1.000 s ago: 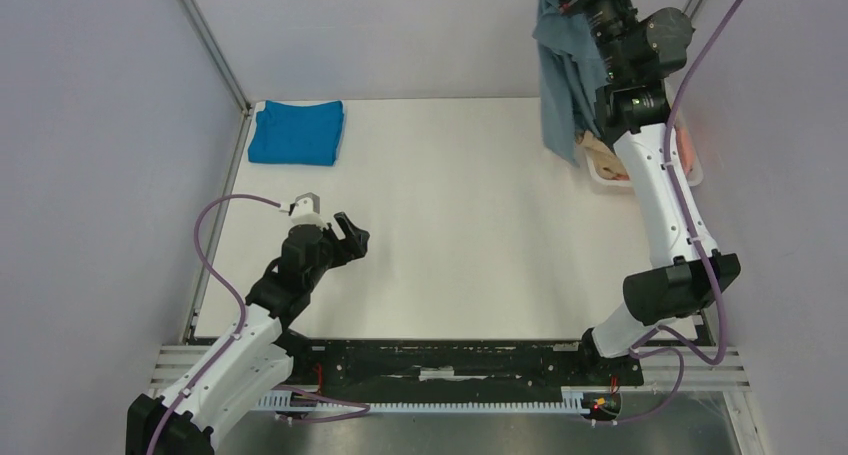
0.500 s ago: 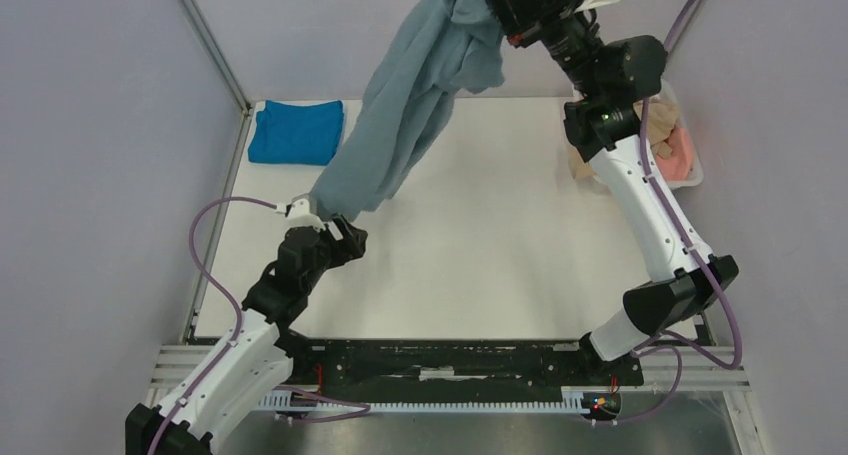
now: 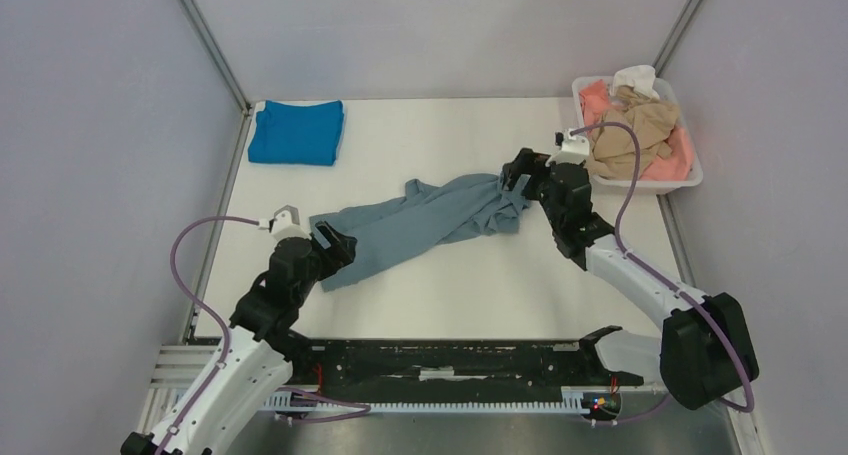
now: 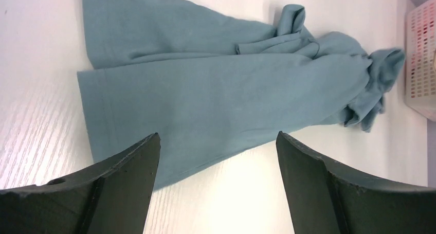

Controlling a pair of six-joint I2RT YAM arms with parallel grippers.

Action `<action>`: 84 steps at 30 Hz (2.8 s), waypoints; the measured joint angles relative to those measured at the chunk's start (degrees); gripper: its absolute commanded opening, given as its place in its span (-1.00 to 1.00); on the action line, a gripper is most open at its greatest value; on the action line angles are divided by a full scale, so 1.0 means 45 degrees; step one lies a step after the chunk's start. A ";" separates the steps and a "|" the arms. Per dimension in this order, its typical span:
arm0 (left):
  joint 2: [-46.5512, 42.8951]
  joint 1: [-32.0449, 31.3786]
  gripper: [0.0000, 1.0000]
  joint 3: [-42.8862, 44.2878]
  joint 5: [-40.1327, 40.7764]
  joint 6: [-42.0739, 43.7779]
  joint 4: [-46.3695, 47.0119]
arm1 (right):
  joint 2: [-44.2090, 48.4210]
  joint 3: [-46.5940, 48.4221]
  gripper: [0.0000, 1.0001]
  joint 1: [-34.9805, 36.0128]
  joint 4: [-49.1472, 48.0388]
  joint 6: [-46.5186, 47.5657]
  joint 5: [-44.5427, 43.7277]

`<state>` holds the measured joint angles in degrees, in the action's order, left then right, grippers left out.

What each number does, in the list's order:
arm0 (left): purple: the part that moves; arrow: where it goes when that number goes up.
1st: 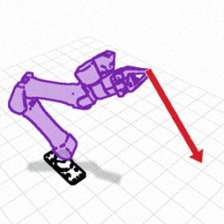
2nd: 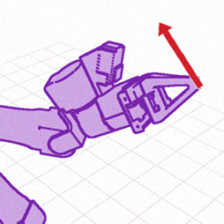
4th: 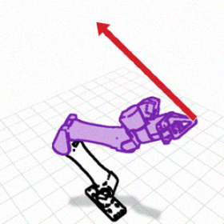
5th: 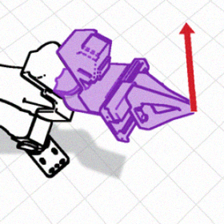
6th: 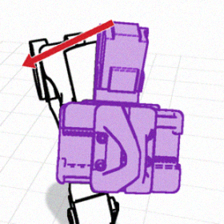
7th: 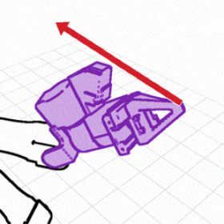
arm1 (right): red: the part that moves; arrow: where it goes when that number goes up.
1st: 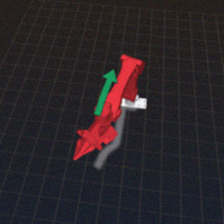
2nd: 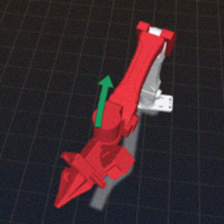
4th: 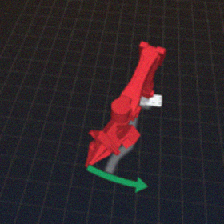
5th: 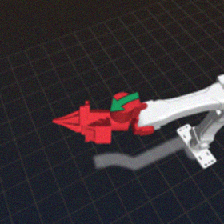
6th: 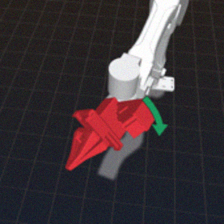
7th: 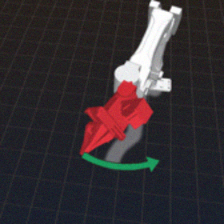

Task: Fold and stack the t-shirts
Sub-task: Move the tshirt to the center of the board, then flatten out the tshirt

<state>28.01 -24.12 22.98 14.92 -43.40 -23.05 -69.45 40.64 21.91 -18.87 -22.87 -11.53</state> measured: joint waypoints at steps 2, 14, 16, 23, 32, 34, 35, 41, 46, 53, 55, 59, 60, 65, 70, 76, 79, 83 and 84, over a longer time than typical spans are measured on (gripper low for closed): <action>0.0063 0.0000 0.77 0.0000 -0.0049 -0.0199 -0.0272 | 0.0117 -0.0277 0.96 0.0000 0.1137 0.0121 -0.0923; 0.0884 -0.0005 0.77 -0.0068 -0.0656 -0.1447 -0.1919 | 0.3934 -0.3196 0.96 0.0000 0.3089 0.0840 -0.2608; 0.1141 0.0000 0.74 -0.0141 -0.0253 -0.1812 -0.2463 | 0.4211 -0.3551 0.96 0.0000 0.3070 0.0937 -0.2516; 0.1875 0.0000 0.52 -0.1375 0.0743 -0.3371 -0.2725 | 0.4323 -0.3852 0.96 0.0000 0.3016 0.1146 -0.2263; 0.2268 0.0000 0.26 -0.1909 0.1841 -0.5323 -0.1030 | 0.4347 -0.3852 0.96 0.0000 0.2987 0.1326 -0.2123; 0.2555 0.0005 0.17 -0.1967 0.2055 -0.5678 -0.0719 | 0.4483 -0.3866 0.96 0.0000 0.2977 0.1331 -0.2166; 0.2662 0.0005 0.12 -0.1996 0.2132 -0.5843 -0.0549 | 0.4561 -0.3871 0.96 0.0000 0.2973 0.1336 -0.2191; 0.3104 0.0010 -0.75 -0.2307 0.2312 -0.6159 0.0369 | 0.4639 -0.3876 0.96 0.0000 0.2973 0.1384 -0.2438; 0.3317 0.0005 -0.95 -0.2375 0.2336 -0.6178 0.0583 | 0.4629 -0.3876 0.96 0.0000 0.2968 0.1462 -0.2545; 0.2705 0.0005 -0.95 -0.2424 0.2273 -0.5867 0.0534 | 0.4362 -0.3876 0.96 0.0000 0.2963 0.1617 -0.2603; 0.2293 0.0005 -0.95 -0.2404 0.2244 -0.5678 0.0408 | 0.4148 -0.3871 0.96 0.0000 0.2939 0.1802 -0.2501; 0.1438 0.0010 -0.96 -0.1977 0.2205 -0.5139 0.0039 | 0.3298 -0.3667 0.96 0.0005 0.2875 0.2307 -0.2040; 0.1268 0.0005 -0.96 -0.1763 0.2195 -0.5003 -0.0024 | 0.3026 -0.3541 0.96 0.0029 0.2880 0.2409 -0.1928; 0.0903 0.0005 -0.96 -0.0797 0.2176 -0.4648 -0.0151 | 0.1069 -0.2171 0.77 0.0136 0.2584 0.2773 -0.1496; 0.0903 0.0005 -0.95 -0.0068 0.2234 -0.4342 -0.0214 | -0.1632 -0.0155 0.48 0.0170 0.1899 0.2676 -0.1637; 0.0879 0.0005 -0.96 0.0466 0.2341 -0.4041 -0.0291 | -0.4687 0.1797 0.05 0.0170 0.1345 0.2127 -0.1656; 0.0855 0.0005 -0.95 0.0641 0.2399 -0.3954 -0.0291 | -0.6008 0.2613 -0.61 0.0170 0.1345 0.1953 -0.1923; 0.0860 0.0005 -0.96 0.0899 0.2686 -0.3759 -0.0301 | -0.7043 0.3371 -1.00 0.0170 0.1404 0.1812 -0.2511; 0.0860 0.0005 -0.95 0.1015 0.2759 -0.3725 -0.0306 | -0.7057 0.3439 -1.00 0.0170 0.1433 0.1826 -0.2633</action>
<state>31.88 -24.10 27.55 27.33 -60.16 -24.43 -101.21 56.12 22.68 -12.43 -14.66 -23.38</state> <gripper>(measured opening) 0.048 0.030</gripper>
